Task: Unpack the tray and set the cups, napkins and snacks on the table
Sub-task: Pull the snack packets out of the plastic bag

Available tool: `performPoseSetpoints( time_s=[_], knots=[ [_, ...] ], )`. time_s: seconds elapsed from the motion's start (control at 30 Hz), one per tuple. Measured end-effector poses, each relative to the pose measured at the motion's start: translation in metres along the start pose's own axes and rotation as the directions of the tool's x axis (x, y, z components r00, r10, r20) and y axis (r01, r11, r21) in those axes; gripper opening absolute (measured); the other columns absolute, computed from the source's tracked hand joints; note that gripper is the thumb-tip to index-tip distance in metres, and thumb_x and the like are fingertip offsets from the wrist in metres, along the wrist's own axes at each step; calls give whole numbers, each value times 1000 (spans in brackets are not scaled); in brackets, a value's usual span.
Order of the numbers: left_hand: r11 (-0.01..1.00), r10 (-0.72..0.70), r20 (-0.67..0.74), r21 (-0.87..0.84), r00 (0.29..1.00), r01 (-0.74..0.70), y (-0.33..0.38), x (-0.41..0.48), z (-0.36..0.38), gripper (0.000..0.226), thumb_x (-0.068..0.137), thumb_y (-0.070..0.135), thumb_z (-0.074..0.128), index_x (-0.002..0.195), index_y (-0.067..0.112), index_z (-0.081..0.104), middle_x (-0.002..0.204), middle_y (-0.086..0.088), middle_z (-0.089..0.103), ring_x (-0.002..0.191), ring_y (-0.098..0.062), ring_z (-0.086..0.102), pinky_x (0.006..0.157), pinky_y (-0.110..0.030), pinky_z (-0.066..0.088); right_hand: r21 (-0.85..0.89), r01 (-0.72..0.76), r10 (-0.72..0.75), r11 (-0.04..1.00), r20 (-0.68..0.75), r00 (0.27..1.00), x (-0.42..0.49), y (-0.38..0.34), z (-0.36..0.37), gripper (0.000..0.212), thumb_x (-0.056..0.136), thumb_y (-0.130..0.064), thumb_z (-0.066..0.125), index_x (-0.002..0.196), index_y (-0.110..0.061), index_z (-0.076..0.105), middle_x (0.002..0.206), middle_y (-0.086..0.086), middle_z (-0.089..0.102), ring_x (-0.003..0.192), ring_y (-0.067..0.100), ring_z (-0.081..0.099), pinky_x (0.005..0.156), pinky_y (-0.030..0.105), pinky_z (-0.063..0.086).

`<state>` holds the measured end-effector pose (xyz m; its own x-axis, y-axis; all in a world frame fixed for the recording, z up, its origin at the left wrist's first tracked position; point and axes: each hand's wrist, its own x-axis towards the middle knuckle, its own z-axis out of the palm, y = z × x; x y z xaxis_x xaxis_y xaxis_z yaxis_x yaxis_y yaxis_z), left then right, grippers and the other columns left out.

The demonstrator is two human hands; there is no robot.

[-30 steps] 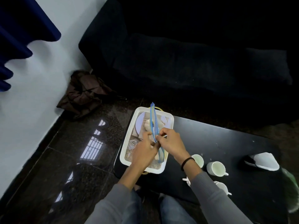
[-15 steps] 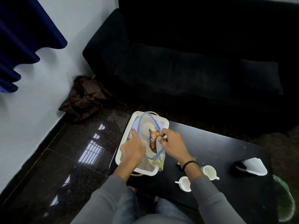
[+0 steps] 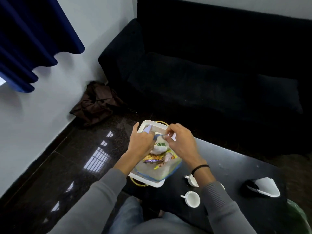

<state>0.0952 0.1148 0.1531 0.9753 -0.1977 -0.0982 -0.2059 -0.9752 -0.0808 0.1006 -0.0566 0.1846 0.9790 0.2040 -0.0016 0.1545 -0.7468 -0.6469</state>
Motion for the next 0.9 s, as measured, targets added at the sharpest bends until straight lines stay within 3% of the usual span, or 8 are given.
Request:
performPoseSetpoints(
  time_s=[0.1,0.23,0.37,0.5,0.6,0.7,0.77,0.9],
  knots=[
    [989,-117,-1,-93,993,116,6,-2,-3,37,104,36,40,107,18,72,106,-3,76,92,-23,70,117,-41,25,111,-67,73,992,-50,996,-2,-2,3,19,91,-31,74,79,-17,67,76,-8,65,69,7,59,63,22,46],
    [926,-285,-7,-260,959,273,9,1,-15,35,100,34,43,103,14,71,95,-11,76,93,-33,66,95,-38,36,258,-230,195,938,155,968,-11,-10,19,62,99,-63,48,57,-18,53,45,-14,53,45,1,48,48,12,34],
    [925,-252,-73,-311,965,218,8,-2,-27,39,100,38,45,97,11,73,88,-11,74,87,-35,66,90,-40,39,557,-453,316,697,328,890,-10,-18,30,72,85,-89,35,88,-32,78,84,-8,78,81,7,72,77,25,55],
    [888,-160,-37,-442,986,127,10,-15,-34,34,97,44,49,104,21,73,91,-7,71,86,-31,65,77,-38,48,665,-441,327,602,298,897,-1,-29,30,38,94,-53,53,78,-25,72,76,-4,74,78,15,69,78,43,54],
    [553,-31,156,-820,987,147,0,-24,-35,38,88,66,51,85,36,72,86,15,69,83,-6,64,73,-33,50,628,-403,386,666,172,906,1,-28,20,24,93,-38,53,79,-24,65,81,-1,67,82,22,65,82,54,55],
    [108,-64,225,-967,972,231,-14,-27,-26,57,94,64,39,81,25,78,93,6,79,96,-10,70,90,-38,48,659,-393,409,642,139,902,-4,-30,-3,24,88,-43,56,78,-22,63,80,-9,66,85,20,67,74,46,56],
    [16,-257,287,-953,923,301,-21,-27,-15,60,92,67,41,77,22,77,90,4,79,92,-9,71,84,-32,45,740,-396,412,544,175,894,-4,-33,-14,24,85,-41,63,83,-17,66,84,-13,70,88,18,72,70,40,61],
    [34,-390,479,-846,787,531,-27,-30,13,60,89,78,40,104,27,68,110,8,67,96,-9,61,71,-25,40,899,-400,303,177,337,891,4,-49,-41,21,93,-19,61,95,1,63,107,19,72,99,44,68,70,43,63]
  ],
)
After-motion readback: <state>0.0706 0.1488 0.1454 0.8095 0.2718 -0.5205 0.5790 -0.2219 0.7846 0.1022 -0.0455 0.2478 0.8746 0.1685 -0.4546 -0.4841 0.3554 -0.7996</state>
